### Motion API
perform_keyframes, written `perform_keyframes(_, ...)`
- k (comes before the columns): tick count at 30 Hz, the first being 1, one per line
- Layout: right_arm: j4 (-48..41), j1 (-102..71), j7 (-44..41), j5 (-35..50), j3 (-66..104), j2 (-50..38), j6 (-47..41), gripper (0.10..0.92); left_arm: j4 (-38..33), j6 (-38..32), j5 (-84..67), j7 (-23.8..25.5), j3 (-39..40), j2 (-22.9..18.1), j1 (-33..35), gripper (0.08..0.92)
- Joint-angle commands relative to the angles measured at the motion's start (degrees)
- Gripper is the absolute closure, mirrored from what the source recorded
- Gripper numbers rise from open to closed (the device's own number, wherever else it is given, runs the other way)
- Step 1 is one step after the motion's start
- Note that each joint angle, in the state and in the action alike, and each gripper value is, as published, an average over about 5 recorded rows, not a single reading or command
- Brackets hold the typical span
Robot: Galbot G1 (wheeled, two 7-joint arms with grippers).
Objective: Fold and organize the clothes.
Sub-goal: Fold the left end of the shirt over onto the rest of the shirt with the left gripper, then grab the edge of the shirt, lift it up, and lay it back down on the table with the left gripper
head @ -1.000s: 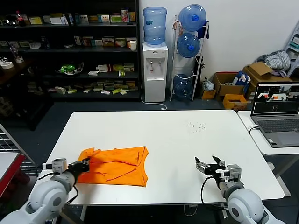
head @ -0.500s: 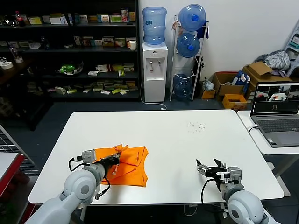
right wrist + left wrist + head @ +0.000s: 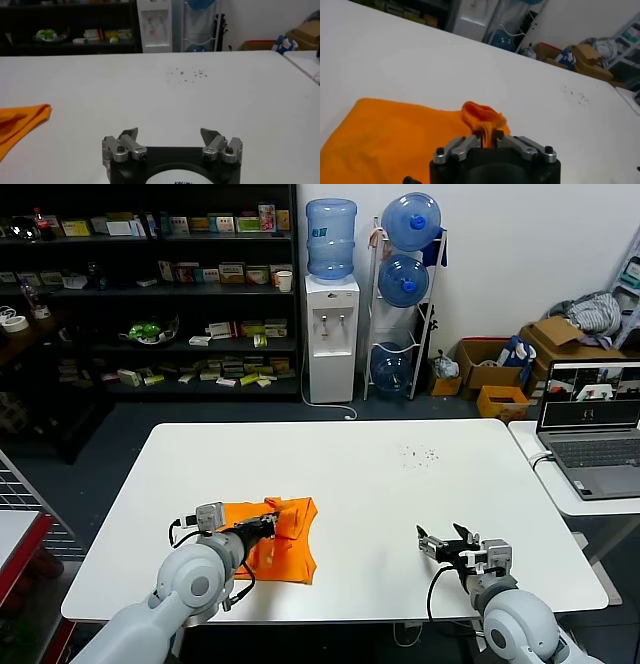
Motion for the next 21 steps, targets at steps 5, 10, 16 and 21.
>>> perform_keyframes(5, -0.2, 0.3, -0.1, 0.0, -0.2, -0.1, 0.2, 0.203, -3.1, 1.1, -1.8, -0.1, -4.2, 2.5, 1.3, 0.561)
perform_keyframes(10, -0.2, 0.4, -0.4, -0.1, -0.3, 0.0, 0.3, 0.203, -0.8, 1.0, 2.3, 8.3, -10.8, 12.2, 6.0, 0.413)
perform_keyframes(16, 0.0, 0.5, -0.4, 0.0, -0.6, 0.1, 0.4, 0.203, 7.8, -1.1, 8.4, 27.1, -16.8, 23.1, 13.0, 0.242)
perform_keyframes(21, 0.2, 0.3, -0.4, 0.1, -0.5, -0.1, 0.4, 0.203, 12.7, -1.7, 11.5, 36.0, -14.8, 24.3, 13.3, 0.181)
